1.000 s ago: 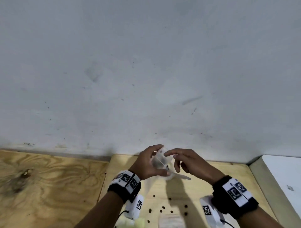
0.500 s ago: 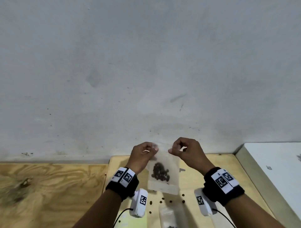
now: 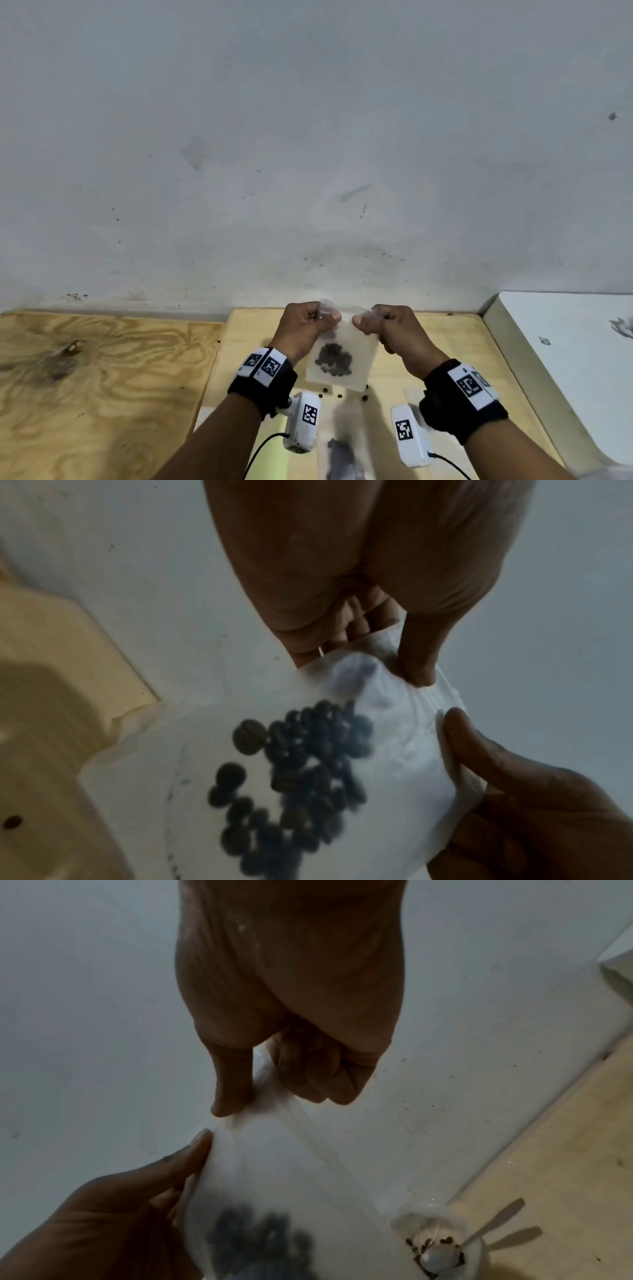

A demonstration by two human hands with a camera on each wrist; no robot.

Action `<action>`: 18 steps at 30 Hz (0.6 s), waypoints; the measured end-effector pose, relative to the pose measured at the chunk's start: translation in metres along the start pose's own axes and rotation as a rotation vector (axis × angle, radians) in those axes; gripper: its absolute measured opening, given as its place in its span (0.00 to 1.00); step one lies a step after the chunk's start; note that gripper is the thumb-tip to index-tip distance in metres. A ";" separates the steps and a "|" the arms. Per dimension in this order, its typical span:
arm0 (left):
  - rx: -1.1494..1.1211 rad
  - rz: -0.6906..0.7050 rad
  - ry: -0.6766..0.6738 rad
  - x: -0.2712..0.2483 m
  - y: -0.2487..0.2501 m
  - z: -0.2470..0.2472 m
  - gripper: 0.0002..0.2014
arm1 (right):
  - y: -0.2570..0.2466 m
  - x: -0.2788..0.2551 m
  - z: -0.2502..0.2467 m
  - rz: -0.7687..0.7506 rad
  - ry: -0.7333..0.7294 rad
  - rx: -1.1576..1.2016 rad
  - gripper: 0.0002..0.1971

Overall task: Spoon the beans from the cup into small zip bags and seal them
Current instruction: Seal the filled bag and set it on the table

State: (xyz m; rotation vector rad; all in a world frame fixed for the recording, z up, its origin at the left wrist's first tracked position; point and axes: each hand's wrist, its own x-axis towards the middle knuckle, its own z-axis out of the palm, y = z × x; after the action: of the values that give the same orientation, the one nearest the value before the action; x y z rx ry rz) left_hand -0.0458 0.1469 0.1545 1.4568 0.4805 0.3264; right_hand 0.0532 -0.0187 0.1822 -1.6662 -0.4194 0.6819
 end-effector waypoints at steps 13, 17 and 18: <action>-0.230 -0.141 0.142 -0.049 -0.039 0.039 0.07 | 0.047 -0.055 -0.028 0.051 0.127 0.160 0.10; -0.243 -0.258 0.302 -0.058 -0.067 0.037 0.12 | 0.083 -0.079 -0.021 0.047 -0.055 -0.153 0.09; -0.190 -0.283 0.323 -0.061 -0.076 0.036 0.13 | 0.093 -0.084 -0.018 0.085 -0.089 -0.203 0.06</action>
State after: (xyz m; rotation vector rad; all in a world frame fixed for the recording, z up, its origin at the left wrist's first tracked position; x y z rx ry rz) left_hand -0.0864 0.0779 0.0878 1.1369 0.8828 0.3718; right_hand -0.0075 -0.1032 0.1109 -1.8580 -0.4964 0.8001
